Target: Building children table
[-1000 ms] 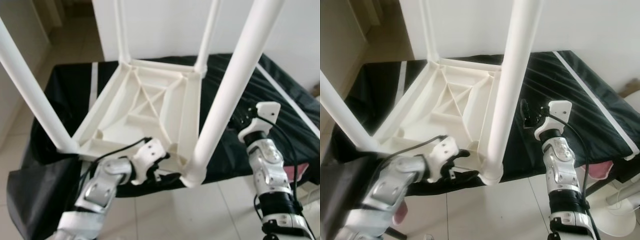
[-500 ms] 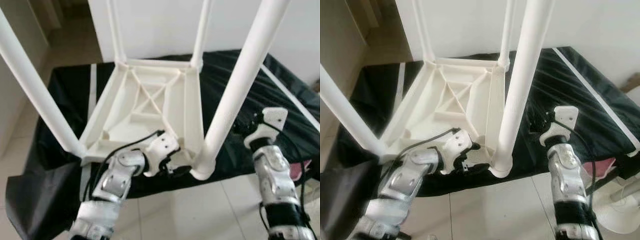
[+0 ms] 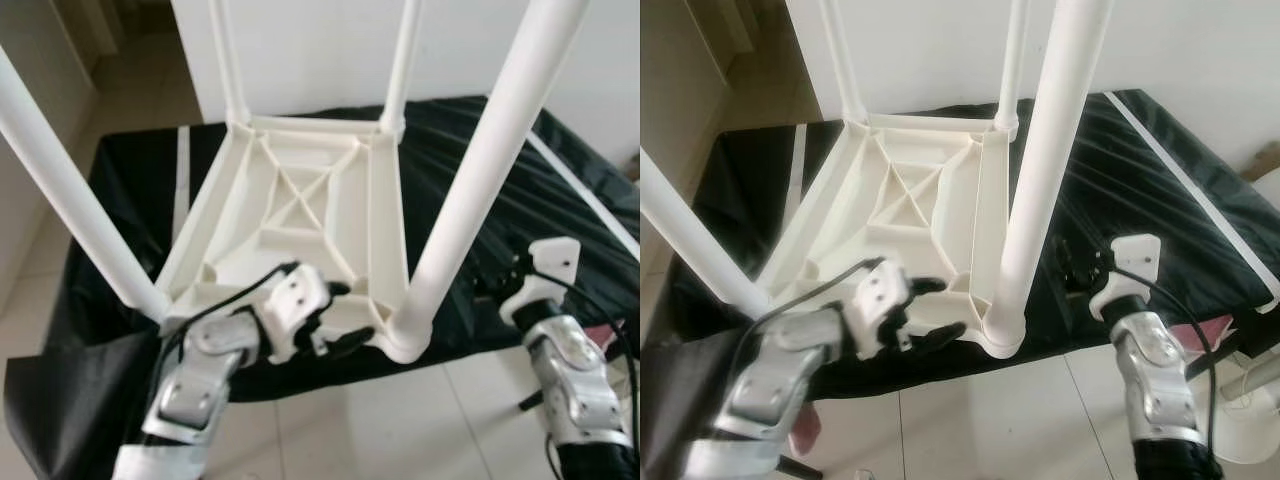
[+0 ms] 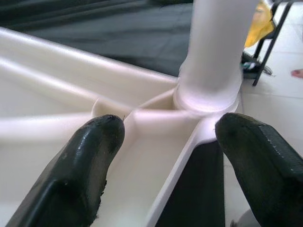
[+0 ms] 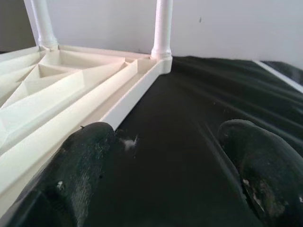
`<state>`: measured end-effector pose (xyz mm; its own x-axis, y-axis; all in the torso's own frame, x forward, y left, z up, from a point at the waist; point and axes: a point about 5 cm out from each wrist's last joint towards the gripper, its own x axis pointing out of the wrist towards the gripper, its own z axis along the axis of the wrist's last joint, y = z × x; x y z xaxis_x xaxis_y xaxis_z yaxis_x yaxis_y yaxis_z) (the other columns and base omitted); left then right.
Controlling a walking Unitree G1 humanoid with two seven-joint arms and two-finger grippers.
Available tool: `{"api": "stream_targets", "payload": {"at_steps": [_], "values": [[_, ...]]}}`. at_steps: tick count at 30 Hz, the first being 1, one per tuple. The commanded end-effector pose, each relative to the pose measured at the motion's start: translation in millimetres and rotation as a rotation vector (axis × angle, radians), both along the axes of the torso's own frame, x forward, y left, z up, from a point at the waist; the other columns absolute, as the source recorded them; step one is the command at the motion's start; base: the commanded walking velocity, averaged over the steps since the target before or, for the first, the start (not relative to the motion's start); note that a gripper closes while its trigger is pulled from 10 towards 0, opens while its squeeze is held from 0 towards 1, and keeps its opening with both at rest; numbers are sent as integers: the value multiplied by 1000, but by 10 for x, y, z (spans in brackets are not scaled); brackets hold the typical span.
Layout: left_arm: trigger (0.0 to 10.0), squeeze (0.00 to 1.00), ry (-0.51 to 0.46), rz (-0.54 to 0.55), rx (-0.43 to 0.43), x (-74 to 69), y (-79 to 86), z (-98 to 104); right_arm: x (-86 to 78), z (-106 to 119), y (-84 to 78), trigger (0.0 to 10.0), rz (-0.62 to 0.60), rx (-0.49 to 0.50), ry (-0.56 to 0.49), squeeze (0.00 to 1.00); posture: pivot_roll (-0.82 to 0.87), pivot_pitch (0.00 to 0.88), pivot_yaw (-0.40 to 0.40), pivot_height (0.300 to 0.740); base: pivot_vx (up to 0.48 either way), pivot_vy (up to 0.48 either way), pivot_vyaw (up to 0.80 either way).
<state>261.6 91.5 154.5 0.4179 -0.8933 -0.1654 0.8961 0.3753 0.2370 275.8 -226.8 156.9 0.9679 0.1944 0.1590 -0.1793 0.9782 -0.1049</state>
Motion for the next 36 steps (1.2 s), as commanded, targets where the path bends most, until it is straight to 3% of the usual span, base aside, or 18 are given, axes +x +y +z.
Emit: {"api": "stream_targets", "payload": {"at_steps": [1, 4, 8, 10, 12, 21, 22, 28, 36], "values": [[10000, 0, 1, -15, 4, -17, 60, 20, -49, -10, 25, 10000, 52, -8, 27, 0, -6, 90, -11, 740, 0, 0, 0], [10000, 0, 10, 56, 65, 51, 302, -27, -136, -25, -24, 10000, 76, -17, 57, 0, -7, 89, -10, 740, 0, 0, 0], [10000, 0, 13, 92, 86, 77, 404, -39, -176, -22, -20, 10000, 100, -12, 69, 0, -7, 88, -9, 740, 0, 0, 0], [10000, 0, 39, 142, 128, 117, 642, -43, -285, -72, 21, 10000, 198, -56, 141, 0, -10, 87, -9, 740, 0, 0, 0], [10000, 0, 48, 128, 146, 96, 700, -47, -312, -90, 40, 10000, 224, -81, 161, 0, -11, 87, -9, 740, 0, 0, 0], [10000, 0, 113, 45, 142, -31, 777, -57, -399, -72, 68, 10000, 312, -110, 197, 0, -10, 87, -14, 740, 0, 0, 0], [10000, 0, 148, 16, 164, -89, 803, -104, -482, -58, 91, 10000, 408, -149, 237, 0, -10, 85, -17, 740, 0, 0, 0], [10000, 0, 205, -37, 184, -175, 811, -165, -561, -52, 112, 10000, 504, -210, 284, 0, -10, 82, -19, 740, 0, 0, 0], [10000, 0, 190, 25, 282, -112, 859, -287, -692, -49, 175, 10000, 679, -282, 343, 0, -7, 80, -21, 740, 0, 0, 0]]}}
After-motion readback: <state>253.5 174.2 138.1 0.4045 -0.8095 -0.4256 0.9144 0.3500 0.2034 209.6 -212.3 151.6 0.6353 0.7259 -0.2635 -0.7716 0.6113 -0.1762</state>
